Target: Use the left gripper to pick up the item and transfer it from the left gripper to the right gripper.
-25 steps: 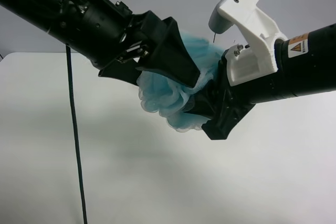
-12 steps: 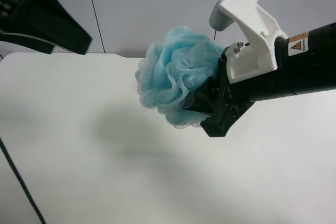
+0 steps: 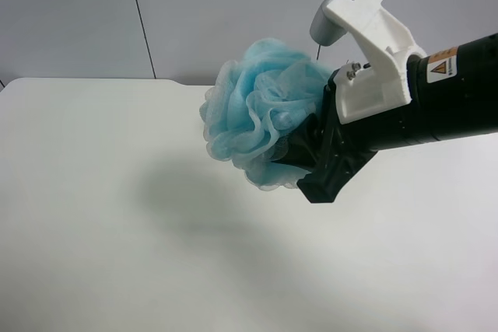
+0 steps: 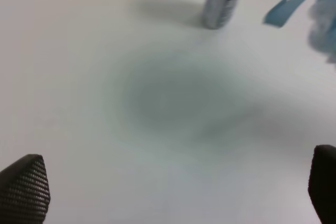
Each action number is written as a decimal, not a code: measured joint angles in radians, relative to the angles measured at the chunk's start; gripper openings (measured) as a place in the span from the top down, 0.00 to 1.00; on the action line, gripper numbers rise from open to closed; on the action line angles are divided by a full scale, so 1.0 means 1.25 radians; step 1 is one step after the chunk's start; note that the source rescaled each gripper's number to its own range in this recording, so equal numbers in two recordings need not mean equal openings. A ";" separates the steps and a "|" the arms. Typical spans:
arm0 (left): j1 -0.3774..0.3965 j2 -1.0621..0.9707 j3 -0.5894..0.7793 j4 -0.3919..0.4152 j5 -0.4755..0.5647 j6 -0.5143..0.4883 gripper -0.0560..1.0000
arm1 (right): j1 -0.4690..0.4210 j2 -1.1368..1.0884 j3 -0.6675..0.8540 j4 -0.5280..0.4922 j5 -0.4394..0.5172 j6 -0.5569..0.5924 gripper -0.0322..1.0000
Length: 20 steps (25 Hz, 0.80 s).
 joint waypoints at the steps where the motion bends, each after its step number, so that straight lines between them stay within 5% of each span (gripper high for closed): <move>1: 0.001 -0.031 0.021 0.022 0.001 -0.020 0.00 | 0.000 0.000 0.000 0.001 0.001 0.000 0.93; 7: 0.003 -0.209 0.169 0.147 0.012 -0.129 0.00 | 0.000 0.000 0.000 0.002 0.002 0.000 0.93; 20: 0.003 -0.534 0.321 0.208 0.013 -0.148 0.00 | 0.000 0.000 0.000 0.002 0.003 0.002 0.93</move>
